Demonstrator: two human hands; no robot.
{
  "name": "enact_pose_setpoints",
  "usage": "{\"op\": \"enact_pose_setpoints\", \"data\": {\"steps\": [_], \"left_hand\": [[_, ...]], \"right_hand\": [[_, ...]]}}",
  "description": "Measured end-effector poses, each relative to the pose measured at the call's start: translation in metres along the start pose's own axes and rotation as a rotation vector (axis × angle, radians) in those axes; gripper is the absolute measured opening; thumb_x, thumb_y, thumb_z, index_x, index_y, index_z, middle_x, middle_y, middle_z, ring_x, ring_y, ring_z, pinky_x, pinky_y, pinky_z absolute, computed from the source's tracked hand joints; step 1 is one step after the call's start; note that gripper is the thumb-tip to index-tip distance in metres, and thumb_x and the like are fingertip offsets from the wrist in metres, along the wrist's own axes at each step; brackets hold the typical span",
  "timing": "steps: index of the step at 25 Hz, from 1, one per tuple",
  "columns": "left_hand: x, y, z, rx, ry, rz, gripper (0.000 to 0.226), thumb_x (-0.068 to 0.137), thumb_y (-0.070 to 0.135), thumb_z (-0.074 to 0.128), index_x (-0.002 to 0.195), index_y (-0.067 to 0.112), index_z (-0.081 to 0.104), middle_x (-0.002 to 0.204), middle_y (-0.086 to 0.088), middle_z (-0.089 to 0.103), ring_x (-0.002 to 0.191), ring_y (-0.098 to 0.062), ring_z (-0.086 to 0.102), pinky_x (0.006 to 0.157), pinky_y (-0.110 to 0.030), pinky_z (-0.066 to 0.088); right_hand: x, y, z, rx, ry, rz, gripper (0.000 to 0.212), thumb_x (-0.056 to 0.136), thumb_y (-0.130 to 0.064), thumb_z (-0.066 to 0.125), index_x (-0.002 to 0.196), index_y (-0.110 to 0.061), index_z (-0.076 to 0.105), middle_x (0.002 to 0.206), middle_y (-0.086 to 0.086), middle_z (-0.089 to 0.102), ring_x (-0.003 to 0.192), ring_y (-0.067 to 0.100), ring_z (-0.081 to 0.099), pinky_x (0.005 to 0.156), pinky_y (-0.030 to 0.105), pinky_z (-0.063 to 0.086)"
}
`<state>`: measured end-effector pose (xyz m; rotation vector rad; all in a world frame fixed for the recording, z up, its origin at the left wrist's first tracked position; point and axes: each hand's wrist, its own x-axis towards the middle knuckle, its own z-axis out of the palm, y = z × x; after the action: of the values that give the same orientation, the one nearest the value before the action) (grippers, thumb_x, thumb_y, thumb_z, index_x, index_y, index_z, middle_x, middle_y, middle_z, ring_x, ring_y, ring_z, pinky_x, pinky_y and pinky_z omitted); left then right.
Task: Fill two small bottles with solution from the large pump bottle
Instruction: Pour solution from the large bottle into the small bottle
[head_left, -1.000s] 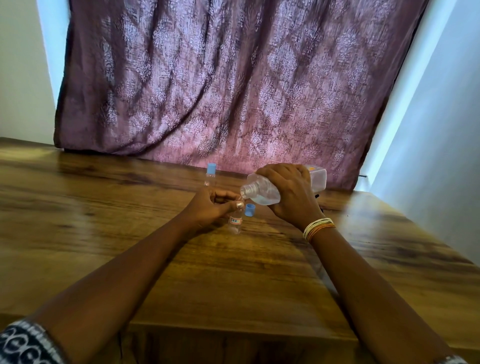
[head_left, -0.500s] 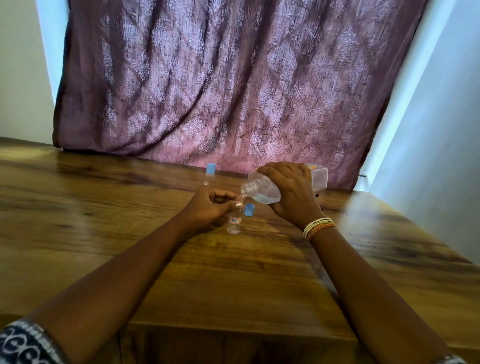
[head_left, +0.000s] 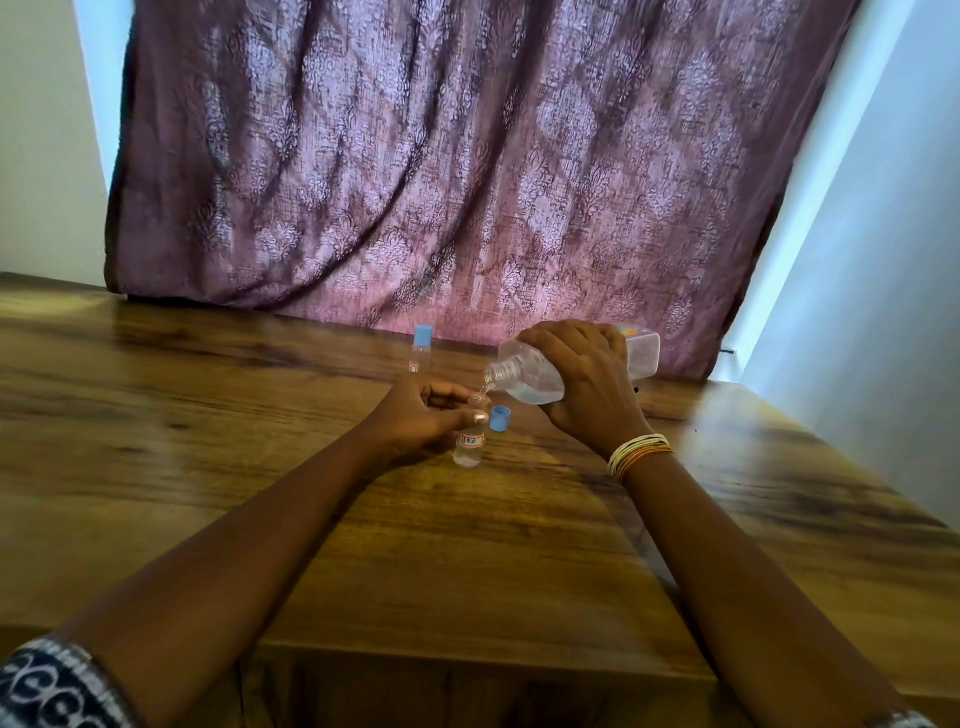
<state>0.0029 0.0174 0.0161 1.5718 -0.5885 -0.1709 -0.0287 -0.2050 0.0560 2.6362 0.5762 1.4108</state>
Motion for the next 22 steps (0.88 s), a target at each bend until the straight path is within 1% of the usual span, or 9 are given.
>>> {"op": "enact_pose_setpoints", "data": {"steps": [3, 6, 12, 17, 20, 22], "left_hand": [[0.0001, -0.0005, 0.0003, -0.001, -0.013, -0.016, 0.029, 0.078, 0.005, 0.073, 0.106, -0.002, 0.069, 0.106, -0.02, 0.072, 0.099, -0.034, 0.07, 0.085, -0.046, 0.057], [0.0009, -0.0016, -0.001, 0.004, -0.021, -0.025, 0.028, 0.078, 0.005, 0.074, 0.105, -0.001, 0.069, 0.105, -0.019, 0.073, 0.099, -0.033, 0.07, 0.089, -0.049, 0.056], [-0.0015, 0.0006, 0.0022, -0.013, -0.015, -0.019, 0.028, 0.079, 0.0, 0.071, 0.106, -0.005, 0.068, 0.107, -0.024, 0.071, 0.103, -0.04, 0.067, 0.092, -0.054, 0.053], [-0.003, 0.0009, 0.0005, 0.002, -0.018, -0.025, 0.032, 0.077, 0.006, 0.074, 0.107, -0.004, 0.068, 0.106, -0.021, 0.072, 0.102, -0.04, 0.068, 0.092, -0.06, 0.051], [-0.0029, 0.0004, -0.0006, -0.007, -0.03, -0.02, 0.039, 0.07, 0.016, 0.079, 0.104, -0.002, 0.07, 0.104, -0.021, 0.073, 0.104, -0.047, 0.064, 0.093, -0.065, 0.047], [-0.0034, 0.0019, 0.0003, 0.0, -0.031, -0.018, 0.033, 0.074, 0.01, 0.076, 0.104, -0.002, 0.069, 0.104, -0.021, 0.073, 0.105, -0.045, 0.065, 0.093, -0.059, 0.051]], "right_hand": [[0.0004, -0.0001, -0.0008, -0.003, 0.001, 0.0, 0.054, 0.07, -0.028, 0.075, 0.121, -0.028, 0.056, 0.119, -0.007, 0.063, 0.112, 0.021, 0.056, 0.092, 0.048, 0.038], [0.0006, -0.001, -0.0012, -0.01, 0.004, -0.002, 0.053, 0.07, -0.028, 0.075, 0.121, -0.028, 0.057, 0.119, -0.007, 0.063, 0.112, 0.02, 0.056, 0.091, 0.047, 0.038], [0.0008, -0.0002, -0.0006, -0.029, 0.01, 0.004, 0.053, 0.07, -0.029, 0.075, 0.12, -0.028, 0.057, 0.119, -0.008, 0.063, 0.113, 0.019, 0.056, 0.093, 0.045, 0.036], [0.0006, 0.0, -0.0008, -0.038, 0.022, 0.002, 0.052, 0.071, -0.031, 0.075, 0.12, -0.029, 0.057, 0.119, -0.008, 0.063, 0.112, 0.019, 0.056, 0.093, 0.046, 0.037], [0.0006, -0.0003, -0.0006, -0.037, 0.026, 0.002, 0.053, 0.071, -0.031, 0.075, 0.12, -0.029, 0.056, 0.119, -0.008, 0.063, 0.113, 0.019, 0.056, 0.093, 0.046, 0.037], [0.0005, -0.0004, -0.0006, -0.033, 0.029, 0.002, 0.052, 0.072, -0.032, 0.075, 0.12, -0.029, 0.056, 0.119, -0.008, 0.063, 0.112, 0.02, 0.056, 0.093, 0.047, 0.037]]}}
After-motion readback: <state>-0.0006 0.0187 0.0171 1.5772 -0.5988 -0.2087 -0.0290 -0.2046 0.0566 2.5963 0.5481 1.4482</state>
